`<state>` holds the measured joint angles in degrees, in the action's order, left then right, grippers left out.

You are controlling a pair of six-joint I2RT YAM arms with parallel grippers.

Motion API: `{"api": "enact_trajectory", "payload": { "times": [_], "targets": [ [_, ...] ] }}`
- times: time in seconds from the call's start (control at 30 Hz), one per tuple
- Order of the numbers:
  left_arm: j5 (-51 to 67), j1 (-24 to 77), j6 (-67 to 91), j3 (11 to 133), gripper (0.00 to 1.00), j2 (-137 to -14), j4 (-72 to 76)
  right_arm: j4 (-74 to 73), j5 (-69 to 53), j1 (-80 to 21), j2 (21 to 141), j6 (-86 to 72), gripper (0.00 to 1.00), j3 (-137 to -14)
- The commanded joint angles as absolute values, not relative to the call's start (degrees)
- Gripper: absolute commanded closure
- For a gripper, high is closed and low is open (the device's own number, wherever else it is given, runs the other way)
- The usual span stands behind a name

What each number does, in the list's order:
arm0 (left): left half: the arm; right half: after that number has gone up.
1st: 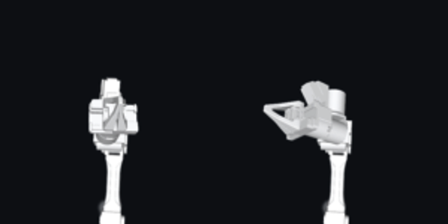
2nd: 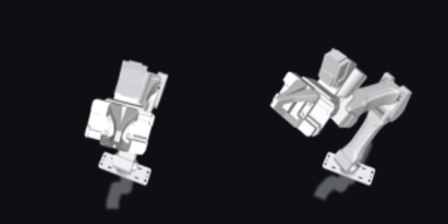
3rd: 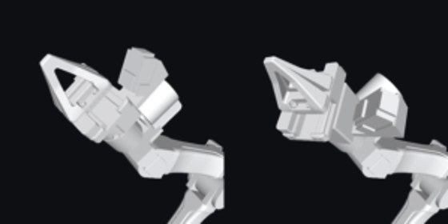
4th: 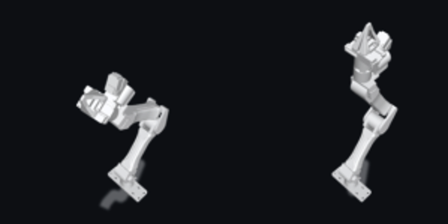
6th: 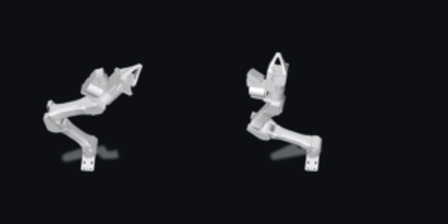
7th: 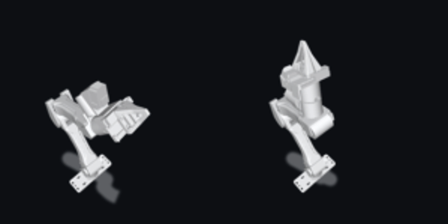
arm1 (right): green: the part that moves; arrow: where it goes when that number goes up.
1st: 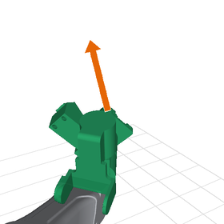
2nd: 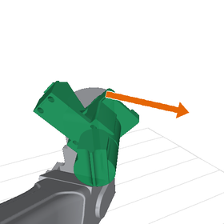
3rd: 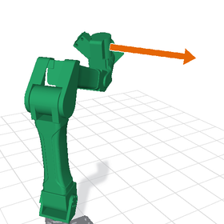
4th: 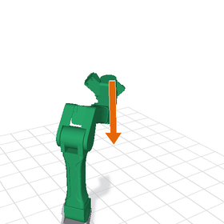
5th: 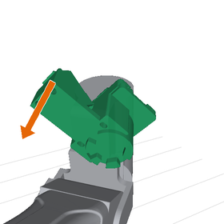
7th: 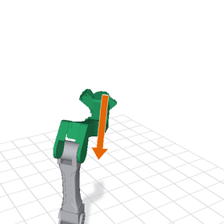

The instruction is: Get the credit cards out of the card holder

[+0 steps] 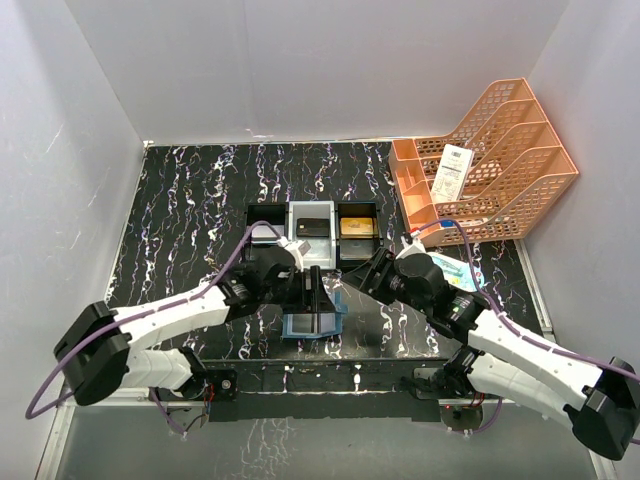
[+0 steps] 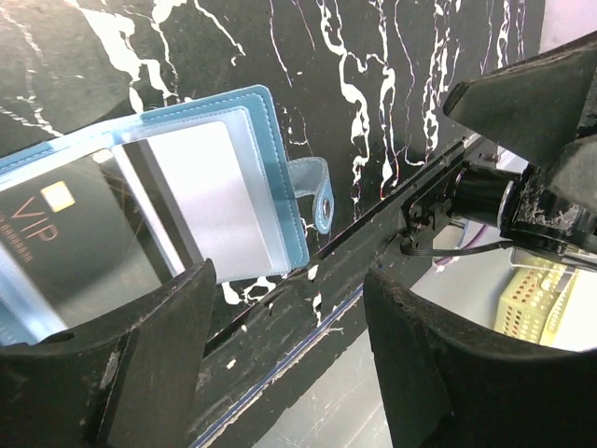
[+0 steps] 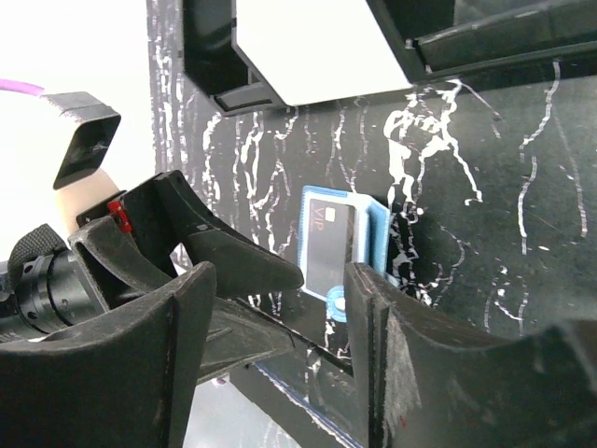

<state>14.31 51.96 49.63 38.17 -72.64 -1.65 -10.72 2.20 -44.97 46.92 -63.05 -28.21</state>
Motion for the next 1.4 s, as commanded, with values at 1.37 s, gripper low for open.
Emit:
{"api": "enact_trajectory", "payload": {
  "times": [1.37],
  "targets": [
    [4.81,51.94,48.26,36.72,0.2,-61.34,-10.76,-6.68,-9.44,-47.21,74.88,-46.15,0.67,-33.09]
  ]
}}
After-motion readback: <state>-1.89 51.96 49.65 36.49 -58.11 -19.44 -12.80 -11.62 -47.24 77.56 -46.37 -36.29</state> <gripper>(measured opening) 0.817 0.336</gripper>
